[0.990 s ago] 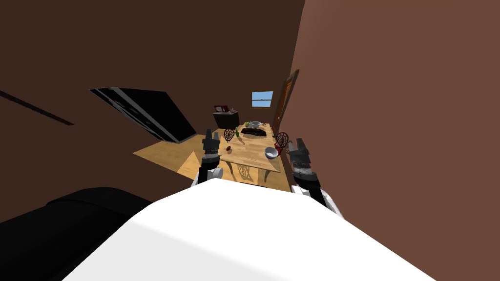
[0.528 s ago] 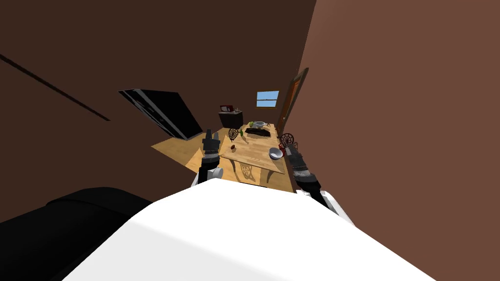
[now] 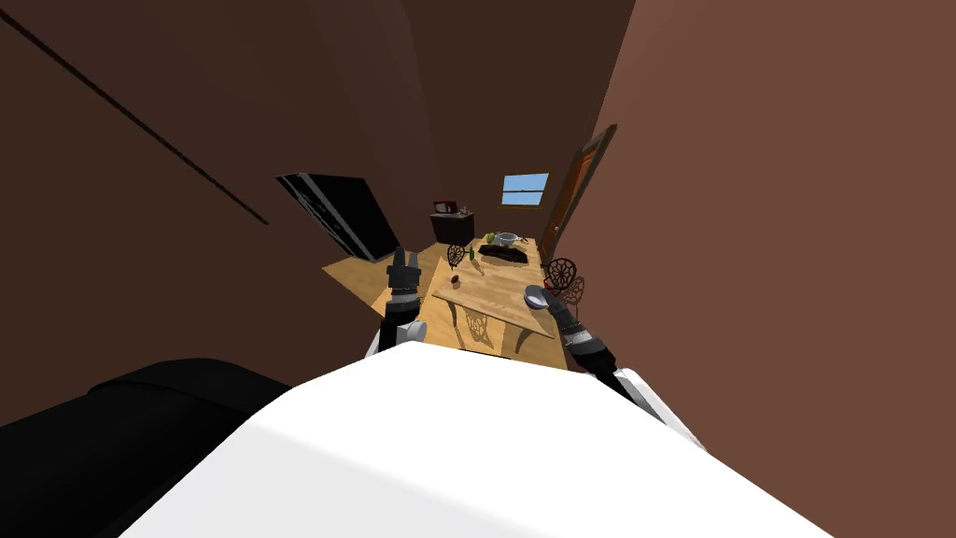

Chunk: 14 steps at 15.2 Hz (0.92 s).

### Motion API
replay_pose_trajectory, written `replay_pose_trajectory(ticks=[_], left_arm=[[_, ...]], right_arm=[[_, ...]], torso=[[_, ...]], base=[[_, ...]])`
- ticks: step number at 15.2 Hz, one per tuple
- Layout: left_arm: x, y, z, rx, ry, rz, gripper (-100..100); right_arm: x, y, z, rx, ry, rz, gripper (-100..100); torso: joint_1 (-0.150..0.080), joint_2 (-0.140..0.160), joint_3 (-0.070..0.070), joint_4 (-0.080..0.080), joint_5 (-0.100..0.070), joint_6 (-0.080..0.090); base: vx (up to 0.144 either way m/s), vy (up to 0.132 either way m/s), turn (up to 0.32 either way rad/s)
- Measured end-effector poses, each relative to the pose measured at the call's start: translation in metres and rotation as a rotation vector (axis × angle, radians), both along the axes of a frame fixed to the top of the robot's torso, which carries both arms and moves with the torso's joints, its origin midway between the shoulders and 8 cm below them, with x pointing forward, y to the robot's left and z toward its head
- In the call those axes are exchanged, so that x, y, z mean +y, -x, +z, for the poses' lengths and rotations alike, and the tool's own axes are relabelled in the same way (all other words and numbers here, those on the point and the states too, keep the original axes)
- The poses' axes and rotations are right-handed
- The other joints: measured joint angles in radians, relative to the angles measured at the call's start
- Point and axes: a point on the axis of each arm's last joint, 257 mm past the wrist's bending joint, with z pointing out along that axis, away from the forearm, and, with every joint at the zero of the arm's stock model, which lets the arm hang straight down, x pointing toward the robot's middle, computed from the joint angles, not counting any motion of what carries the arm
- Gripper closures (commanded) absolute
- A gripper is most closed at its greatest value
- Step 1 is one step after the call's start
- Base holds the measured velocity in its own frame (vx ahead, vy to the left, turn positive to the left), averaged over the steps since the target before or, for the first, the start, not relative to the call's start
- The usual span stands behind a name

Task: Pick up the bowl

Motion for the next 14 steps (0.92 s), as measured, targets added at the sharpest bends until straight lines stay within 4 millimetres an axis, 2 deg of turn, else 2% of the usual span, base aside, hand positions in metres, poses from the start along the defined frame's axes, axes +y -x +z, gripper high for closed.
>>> replay_pose_trajectory(ticks=[5,10,14], left_arm=[[0.0,0.0,0.0,0.0,0.0,0.0,0],[0.0,0.0,0.0,0.0,0.0,0.0,0],[0.0,0.0,0.0,0.0,0.0,0.0,0]], right_arm=[[-0.014,0.0,-0.04,0.076,0.165,0.018,-100],[-0.041,0.004,-0.09,0.163,0.351,0.034,-100],[-0.062,0.011,-0.118,0.22,0.483,0.051,-100]], torso=[[0.0,0.0,0.0,0.0,0.0,0.0],[0.0,-0.001,-0.001,0.0,0.0,0.0],[-0.001,-0.002,-0.001,0.0,0.0,0.0]], base=[[-0.01,0.041,0.163],[0.0,0.045,0.193],[0.007,0.035,0.227]])
